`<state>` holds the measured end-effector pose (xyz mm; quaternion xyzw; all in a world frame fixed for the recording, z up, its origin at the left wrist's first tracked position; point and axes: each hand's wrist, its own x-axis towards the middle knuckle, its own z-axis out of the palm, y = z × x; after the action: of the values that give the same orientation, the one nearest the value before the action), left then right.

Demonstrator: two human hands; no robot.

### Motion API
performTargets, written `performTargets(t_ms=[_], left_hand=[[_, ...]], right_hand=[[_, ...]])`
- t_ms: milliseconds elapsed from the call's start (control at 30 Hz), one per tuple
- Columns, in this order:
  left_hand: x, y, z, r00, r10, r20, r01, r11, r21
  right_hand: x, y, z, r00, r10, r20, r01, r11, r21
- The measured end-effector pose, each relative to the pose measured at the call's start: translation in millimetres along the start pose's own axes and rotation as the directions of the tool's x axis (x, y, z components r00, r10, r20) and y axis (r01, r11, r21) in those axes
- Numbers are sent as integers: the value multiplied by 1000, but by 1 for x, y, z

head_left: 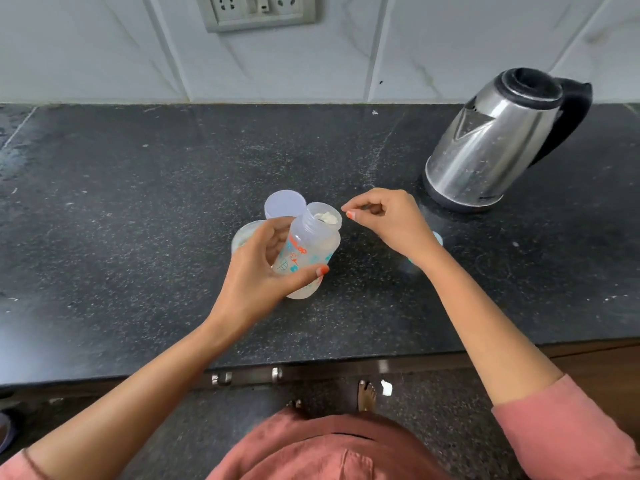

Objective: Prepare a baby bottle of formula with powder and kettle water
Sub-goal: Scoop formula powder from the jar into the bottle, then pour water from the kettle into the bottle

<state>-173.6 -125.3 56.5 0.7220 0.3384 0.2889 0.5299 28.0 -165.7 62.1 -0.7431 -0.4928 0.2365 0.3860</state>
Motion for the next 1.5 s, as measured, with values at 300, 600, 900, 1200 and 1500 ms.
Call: performTargets(t_ms=[300, 600, 900, 1200, 1500], left_hand=[[56, 4, 90, 999, 38, -36, -37, 999, 10], [119, -2, 160, 995, -21, -99, 27, 998, 63], [159, -3, 191, 988, -48, -145, 57, 997, 60], [174, -1, 192, 985, -65, -162, 71, 997, 32], [180, 0, 194, 984, -73, -162, 79, 996, 33]], right_hand=[[16, 57, -84, 990, 19, -139, -13, 999, 41], [41, 112, -172, 900, 56, -432, 1, 991, 132], [70, 150, -226, 699, 58, -712, 203, 940, 276], [108, 195, -260, 784, 197, -588, 173, 841, 513], [120, 213, -275, 947, 53, -316, 114, 867, 486]])
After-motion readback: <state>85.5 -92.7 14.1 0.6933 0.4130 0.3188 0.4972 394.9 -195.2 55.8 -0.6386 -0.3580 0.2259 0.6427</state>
